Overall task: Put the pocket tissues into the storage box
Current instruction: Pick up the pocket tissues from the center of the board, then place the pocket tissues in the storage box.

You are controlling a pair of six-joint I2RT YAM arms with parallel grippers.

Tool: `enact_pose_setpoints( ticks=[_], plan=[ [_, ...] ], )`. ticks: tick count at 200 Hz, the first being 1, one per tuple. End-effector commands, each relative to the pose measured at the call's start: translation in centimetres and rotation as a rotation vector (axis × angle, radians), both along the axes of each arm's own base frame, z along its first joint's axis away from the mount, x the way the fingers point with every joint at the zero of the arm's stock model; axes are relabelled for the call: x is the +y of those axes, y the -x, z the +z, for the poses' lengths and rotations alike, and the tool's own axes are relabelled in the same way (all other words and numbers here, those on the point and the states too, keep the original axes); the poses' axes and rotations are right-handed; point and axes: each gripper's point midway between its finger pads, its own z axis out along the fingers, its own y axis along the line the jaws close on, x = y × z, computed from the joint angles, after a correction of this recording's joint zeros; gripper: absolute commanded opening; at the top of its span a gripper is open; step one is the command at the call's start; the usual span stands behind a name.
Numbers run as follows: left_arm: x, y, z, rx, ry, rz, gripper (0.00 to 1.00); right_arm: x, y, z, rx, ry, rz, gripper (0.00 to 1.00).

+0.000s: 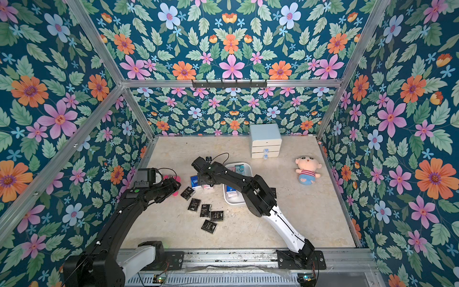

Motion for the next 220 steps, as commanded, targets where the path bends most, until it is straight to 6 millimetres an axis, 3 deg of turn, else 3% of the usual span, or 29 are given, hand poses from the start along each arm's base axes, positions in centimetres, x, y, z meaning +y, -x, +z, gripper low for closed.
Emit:
enact_pose_setpoints(
  ticks=[1,25,35,76,112,132,154,188,220],
  plan=[
    [0.0,0.8,-0.4,0.025,0.005,-0.001,0.75,-0.8,0.3,0.1,0.005,0.023,-0.013,0.72],
    [-0.1,1.1,-1.0,0.032,0.008,-0.001,0.75,-0.6,0.2,0.6,0.000,0.017,-0.011,0.48],
    [-0.2,1.2,-1.3,0.039,0.011,-0.004,0.75,-0.6,0.1,1.3,-0.009,0.006,-0.012,0.43],
    [-1.6,1.3,-1.2,0.054,0.079,-0.057,0.75,0.0,0.2,6.7,-0.058,-0.081,0.008,0.42],
    [-3.1,1.3,-1.0,0.074,0.134,-0.116,0.75,-1.6,0.7,11.4,-0.128,-0.129,0.010,0.46],
    [-4.0,1.7,-1.1,0.086,0.126,-0.128,0.75,-3.5,1.3,12.7,-0.141,-0.131,0.013,0.47],
    [-5.1,2.2,-1.1,0.082,0.091,-0.133,0.75,-6.8,2.0,12.8,-0.145,-0.092,0.008,0.48],
    [-7.4,2.7,-1.2,0.074,0.080,-0.126,0.75,-12.9,3.5,11.8,-0.114,-0.038,-0.022,0.49],
    [-8.2,2.3,-0.9,0.059,0.066,-0.114,0.75,-18.2,4.7,10.3,-0.089,-0.013,-0.049,0.50]
  ],
)
